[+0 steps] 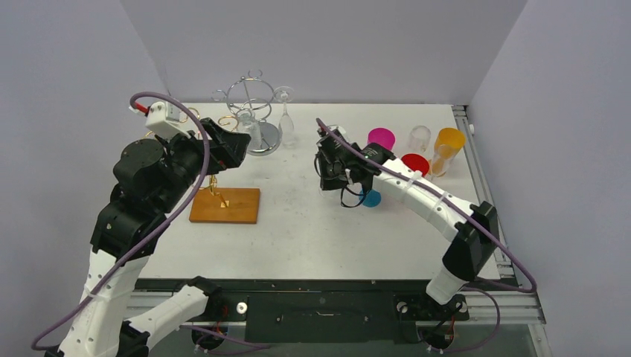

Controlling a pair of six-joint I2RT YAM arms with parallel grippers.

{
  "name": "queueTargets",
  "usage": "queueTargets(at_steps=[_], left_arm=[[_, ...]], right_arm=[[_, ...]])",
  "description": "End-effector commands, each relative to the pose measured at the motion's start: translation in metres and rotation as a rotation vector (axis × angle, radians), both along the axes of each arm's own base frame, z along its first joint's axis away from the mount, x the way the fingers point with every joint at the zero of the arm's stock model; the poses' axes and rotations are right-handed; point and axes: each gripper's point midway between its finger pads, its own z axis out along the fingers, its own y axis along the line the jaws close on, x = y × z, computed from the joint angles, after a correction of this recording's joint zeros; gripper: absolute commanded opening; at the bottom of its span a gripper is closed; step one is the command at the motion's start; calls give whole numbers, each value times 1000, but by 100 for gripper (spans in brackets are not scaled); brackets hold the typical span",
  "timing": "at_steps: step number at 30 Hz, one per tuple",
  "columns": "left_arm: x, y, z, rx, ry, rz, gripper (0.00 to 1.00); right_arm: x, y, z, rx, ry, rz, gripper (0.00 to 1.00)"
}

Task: Take the wine glass off the wine glass rack
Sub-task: Place the wine glass at the center of the board.

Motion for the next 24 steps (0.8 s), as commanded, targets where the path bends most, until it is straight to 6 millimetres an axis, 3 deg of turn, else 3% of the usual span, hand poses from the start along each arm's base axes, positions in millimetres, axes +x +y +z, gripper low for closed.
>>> queueTargets(at_steps=[1,11,21,24], left_arm=[[-11,22,16,34,-51,68,96],[-14,29,11,53,-38,90,96],[-5,22,8,53,-19,79,96],[0,18,8,52,-12,76,96]], right_arm=[[24,15,2,5,-52,14,0],[49,16,-69,-76,54,0,0],[59,2,-91,-133,84,-18,0],[59,2,-94,-139,90,-15,8]])
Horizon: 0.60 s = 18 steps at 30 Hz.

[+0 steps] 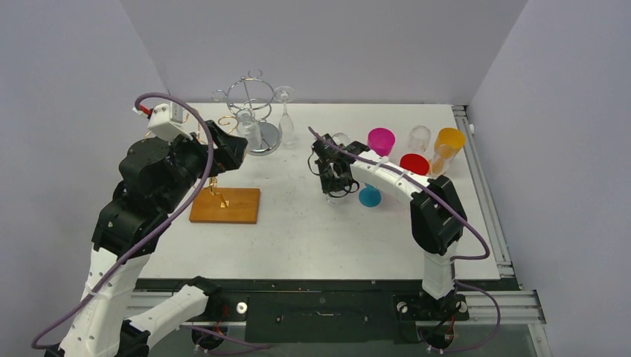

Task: Take the wine glass off the wine glass rack
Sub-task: Place the wine glass at the center of the board.

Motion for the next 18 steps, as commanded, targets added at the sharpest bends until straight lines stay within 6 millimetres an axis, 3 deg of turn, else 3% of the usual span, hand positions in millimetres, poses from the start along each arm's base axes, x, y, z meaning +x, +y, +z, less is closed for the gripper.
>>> queueTargets(at_steps=[1,11,18], left_arm=[[2,1,24,-16,-54,2,96],[15,-7,29,-20,-57,-3,96],[26,-7,41,-15,-76,21,96]], right_arm=[[19,10,20,34,-81,8,11],[21,5,41,28,-123,1,36],[21,5,73,72,-172,-7,43]])
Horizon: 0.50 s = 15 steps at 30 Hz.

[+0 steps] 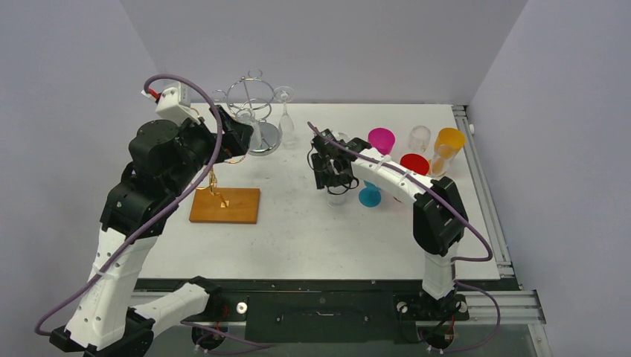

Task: Take the wine glass off the wine glass rack
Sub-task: Place the wine glass at the center of the board.

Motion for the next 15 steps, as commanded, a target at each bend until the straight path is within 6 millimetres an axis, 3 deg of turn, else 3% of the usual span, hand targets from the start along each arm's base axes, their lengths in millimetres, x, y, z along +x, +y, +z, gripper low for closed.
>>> queueTargets(at_steps=[1,7,15], left_arm=[[5,4,33,-18,-89,25,96],[18,8,41,-3,-93,64,96],[34,3,31,8,-34,64,100]], right_arm=[[11,2,64,79,-135,-16,44],[7,-2,91,109,-175,-20,47],[0,-8,133,180,-246,-32,49]])
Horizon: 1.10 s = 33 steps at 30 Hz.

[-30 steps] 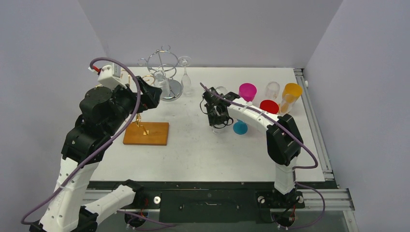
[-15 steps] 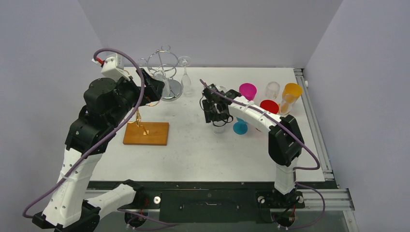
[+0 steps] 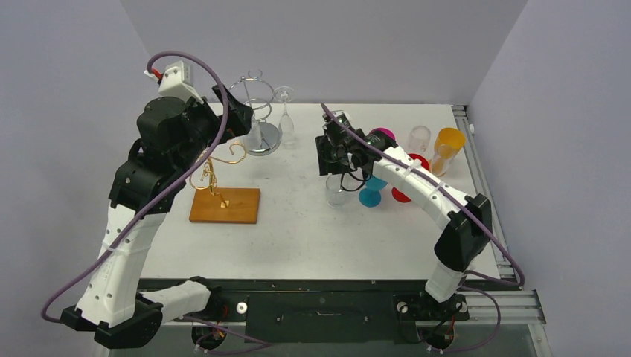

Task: Take the wine glass off the wine glass rack
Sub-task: Place the wine glass at the center of the board, then adjust the wine rack at the center of the board.

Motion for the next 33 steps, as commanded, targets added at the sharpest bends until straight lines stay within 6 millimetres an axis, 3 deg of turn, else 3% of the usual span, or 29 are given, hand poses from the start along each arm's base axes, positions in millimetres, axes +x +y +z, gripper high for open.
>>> queueTargets(at_steps=[1,5,8,14,19,24,33], left_arm=[[1,-5,12,-7,-21,-31,100],[-5,-30,0,-23,22,-133,100],[-12,-43,-16,-14,54,-175,99],[-43,-87,-45,75,92,-271,96],[-64,-104,-106,180,173,-263,96],[-81,-114,-149,211,176,-246,96],[-82,-117,-255,330,220,-159,96]], right_arm=[[0,-5,53,77,-105,-28,49],[-2,-11,74,119,-147,-43,50],[2,-27,81,144,-162,-86,51],[7,-64,102,225,-213,-185,52],[6,-91,122,272,-268,-256,53],[6,-113,132,299,-294,-305,54],[3,-126,134,303,-299,-327,54]])
